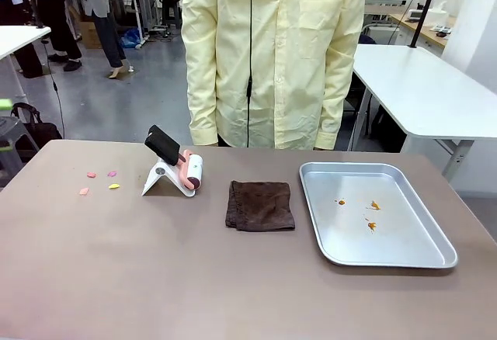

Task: Clean the surface of the table.
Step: Hold the Lint Roller with your left hand and the towel with your right hand.

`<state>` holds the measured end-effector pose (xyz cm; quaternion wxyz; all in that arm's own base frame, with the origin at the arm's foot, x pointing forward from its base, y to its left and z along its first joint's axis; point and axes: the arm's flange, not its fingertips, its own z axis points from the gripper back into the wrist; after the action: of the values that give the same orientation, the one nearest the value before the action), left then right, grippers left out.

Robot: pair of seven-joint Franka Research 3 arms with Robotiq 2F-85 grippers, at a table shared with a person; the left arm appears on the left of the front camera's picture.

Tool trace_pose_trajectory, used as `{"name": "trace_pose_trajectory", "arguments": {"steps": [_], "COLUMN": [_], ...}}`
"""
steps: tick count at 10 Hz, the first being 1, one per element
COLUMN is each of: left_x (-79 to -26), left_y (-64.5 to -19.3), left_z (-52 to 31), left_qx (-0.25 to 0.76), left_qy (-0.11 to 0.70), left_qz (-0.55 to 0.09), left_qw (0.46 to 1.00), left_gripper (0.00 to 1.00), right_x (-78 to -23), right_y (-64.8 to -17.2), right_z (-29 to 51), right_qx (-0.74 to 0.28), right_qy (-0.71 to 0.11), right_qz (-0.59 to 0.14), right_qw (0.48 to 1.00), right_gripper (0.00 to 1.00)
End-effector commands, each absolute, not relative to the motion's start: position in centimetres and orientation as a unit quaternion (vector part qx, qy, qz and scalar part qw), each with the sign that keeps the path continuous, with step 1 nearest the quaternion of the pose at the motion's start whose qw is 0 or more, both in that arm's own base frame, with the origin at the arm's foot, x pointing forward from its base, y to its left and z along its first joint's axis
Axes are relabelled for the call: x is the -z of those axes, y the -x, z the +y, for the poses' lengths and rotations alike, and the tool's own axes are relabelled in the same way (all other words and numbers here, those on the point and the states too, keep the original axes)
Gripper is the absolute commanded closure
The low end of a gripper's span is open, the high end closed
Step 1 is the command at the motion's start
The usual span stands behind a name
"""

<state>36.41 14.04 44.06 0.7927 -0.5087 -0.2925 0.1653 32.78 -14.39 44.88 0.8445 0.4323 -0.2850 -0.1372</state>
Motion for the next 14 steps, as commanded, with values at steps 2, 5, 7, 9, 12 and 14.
{"name": "trace_pose_trajectory", "arguments": {"steps": [2, 5, 7, 9, 12, 14], "left_x": [-50.2, -51.8, -51.1, -50.1, -48.2, -47.9], "left_y": [-40.7, -45.1, -47.0, -48.1, -49.9, -50.2], "left_z": [5.6, -2.9, -5.6, -7.5, -7.8, -6.8], "left_qx": [-0.202, -0.135, -0.132, -0.118, -0.145, -0.151], "left_qy": [0.456, 0.353, 0.288, 0.243, 0.207, 0.223], "left_qz": [-0.210, -0.167, -0.166, -0.164, -0.166, -0.161], "left_qw": [0.841, 0.911, 0.934, 0.949, 0.953, 0.950], "left_gripper": [0.00, 0.00, 0.00, 0.00, 0.00, 0.00], "right_x": [-47.6, -48.0, -46.5, -42.5, -38.6, -38.6], "right_y": [-36.3, -39.5, -39.9, -41.1, -42.4, -43.0], "right_z": [-0.5, 12.4, 20.4, 25.8, 27.8, 27.1], "right_qx": [0.104, 0.098, 0.062, 0.023, -0.027, -0.041], "right_qy": [-0.365, -0.328, -0.293, -0.246, -0.199, -0.203], "right_qz": [-0.273, -0.219, -0.182, -0.138, -0.084, -0.059], "right_qw": [0.884, 0.914, 0.937, 0.959, 0.976, 0.977], "right_gripper": [0.00, 0.00, 0.00, 0.00, 0.00, 0.00]}}
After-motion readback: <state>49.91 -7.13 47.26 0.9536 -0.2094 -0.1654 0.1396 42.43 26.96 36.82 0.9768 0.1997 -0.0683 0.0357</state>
